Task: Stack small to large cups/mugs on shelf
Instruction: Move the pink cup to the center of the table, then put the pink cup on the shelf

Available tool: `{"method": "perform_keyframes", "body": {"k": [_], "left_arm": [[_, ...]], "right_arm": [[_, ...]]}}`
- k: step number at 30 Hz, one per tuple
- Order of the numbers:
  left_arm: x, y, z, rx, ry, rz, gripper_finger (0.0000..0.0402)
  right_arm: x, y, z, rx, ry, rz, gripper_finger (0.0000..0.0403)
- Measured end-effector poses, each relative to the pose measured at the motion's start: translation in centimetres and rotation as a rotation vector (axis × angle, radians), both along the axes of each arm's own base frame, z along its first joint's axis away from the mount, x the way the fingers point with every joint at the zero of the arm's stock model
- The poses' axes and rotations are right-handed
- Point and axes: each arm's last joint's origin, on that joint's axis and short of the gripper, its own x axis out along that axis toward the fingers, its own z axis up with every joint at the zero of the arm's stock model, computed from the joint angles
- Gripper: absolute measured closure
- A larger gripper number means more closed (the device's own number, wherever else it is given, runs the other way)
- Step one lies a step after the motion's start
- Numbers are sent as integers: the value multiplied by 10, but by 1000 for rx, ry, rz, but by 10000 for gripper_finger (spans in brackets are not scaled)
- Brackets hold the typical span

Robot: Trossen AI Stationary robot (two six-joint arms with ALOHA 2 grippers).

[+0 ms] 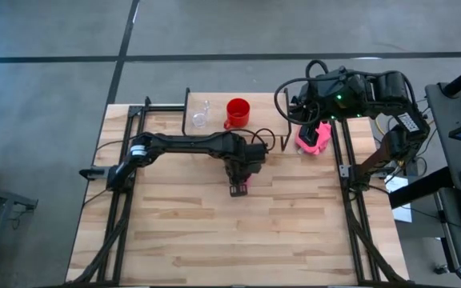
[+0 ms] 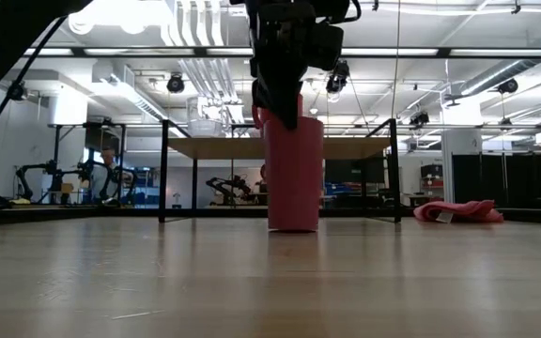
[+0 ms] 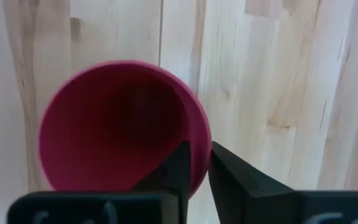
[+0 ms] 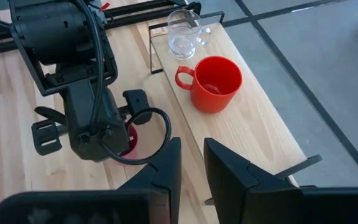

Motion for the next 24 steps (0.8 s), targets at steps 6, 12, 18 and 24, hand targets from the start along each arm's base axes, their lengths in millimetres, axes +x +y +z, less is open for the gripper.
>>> {"method": "perform_keyframes", "body": {"k": [6, 12, 18, 24], "left_arm": [[0, 0, 0, 0, -4, 0, 343], [0, -1, 9, -20, -31, -6, 342], [-5, -3, 26, -76, -74, -22, 342], [-38, -4, 72, -101, -101, 32, 343]], "right_arm": [[0, 0, 0, 0, 1, 0, 339], [3, 0, -5, 5, 23, 4, 339], [13, -1, -19, 22, 87, -1, 339], [26, 5, -43, 100, 195, 87, 339]]}}
